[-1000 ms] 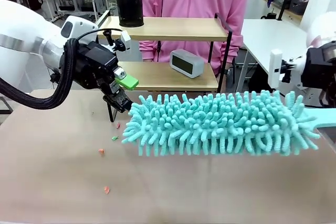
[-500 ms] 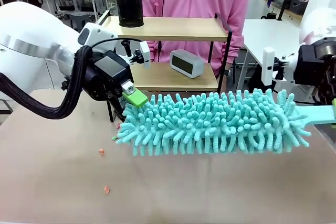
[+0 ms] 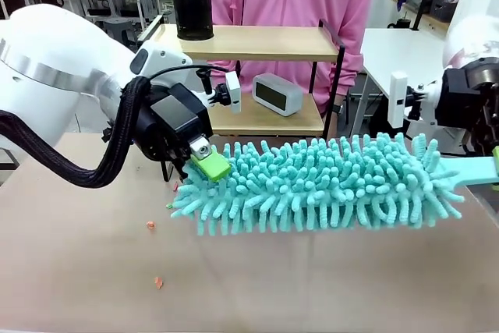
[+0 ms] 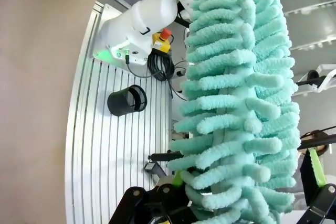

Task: Clean the shelf.
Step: Hand the Duster back to the human.

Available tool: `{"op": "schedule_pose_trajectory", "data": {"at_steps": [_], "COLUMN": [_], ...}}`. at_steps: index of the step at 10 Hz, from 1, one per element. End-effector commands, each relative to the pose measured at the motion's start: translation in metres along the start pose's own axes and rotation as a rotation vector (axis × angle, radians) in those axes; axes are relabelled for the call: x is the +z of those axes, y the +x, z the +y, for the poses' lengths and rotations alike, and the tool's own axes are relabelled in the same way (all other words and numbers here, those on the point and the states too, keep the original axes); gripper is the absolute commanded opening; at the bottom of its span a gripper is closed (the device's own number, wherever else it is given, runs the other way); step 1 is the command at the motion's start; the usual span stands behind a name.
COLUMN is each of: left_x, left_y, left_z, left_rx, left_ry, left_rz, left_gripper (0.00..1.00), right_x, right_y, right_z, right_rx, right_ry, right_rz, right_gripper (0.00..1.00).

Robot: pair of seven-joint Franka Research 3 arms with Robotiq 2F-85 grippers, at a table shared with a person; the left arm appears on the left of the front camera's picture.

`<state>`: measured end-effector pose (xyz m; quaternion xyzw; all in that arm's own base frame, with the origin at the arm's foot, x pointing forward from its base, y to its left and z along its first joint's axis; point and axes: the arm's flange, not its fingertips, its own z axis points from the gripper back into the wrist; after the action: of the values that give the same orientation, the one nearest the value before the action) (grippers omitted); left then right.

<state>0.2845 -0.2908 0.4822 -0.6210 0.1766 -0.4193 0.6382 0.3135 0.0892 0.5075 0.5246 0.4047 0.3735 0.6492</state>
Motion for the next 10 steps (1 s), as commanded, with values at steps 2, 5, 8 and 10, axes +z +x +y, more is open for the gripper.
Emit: {"op": "schedule_pose_trajectory", "data": {"at_steps": [2, 5, 8, 10], "left_x": [0.0027, 0.0034, 0.0001, -0.001], "left_y": [0.001, 0.0003, -0.0004, -0.0012], "left_z": [-0.003, 0.0004, 0.0035, 0.0026], "left_rx": [-0.038, -0.07, -0.077, -0.085], "left_ry": [0.02, 0.057, 0.054, 0.047], "left_rz": [-0.032, -0.074, -0.067, -0.068], "left_gripper": [1.0, 0.81, 0.0, 0.0], "right_x": [0.0098, 0.0082, 0.0091, 0.0098], "right_y": [0.0009, -0.0002, -0.0015, -0.0023], "right_z": [0.0023, 0.0032, 0.003, 0.0016], "right_rx": [0.022, 0.022, 0.021, 0.016], "right_ry": [0.009, 0.002, 0.005, 0.007], "right_rz": [0.007, 0.005, -0.004, -0.008], "right_gripper": [0.12, 0.12, 0.12, 0.12]}}
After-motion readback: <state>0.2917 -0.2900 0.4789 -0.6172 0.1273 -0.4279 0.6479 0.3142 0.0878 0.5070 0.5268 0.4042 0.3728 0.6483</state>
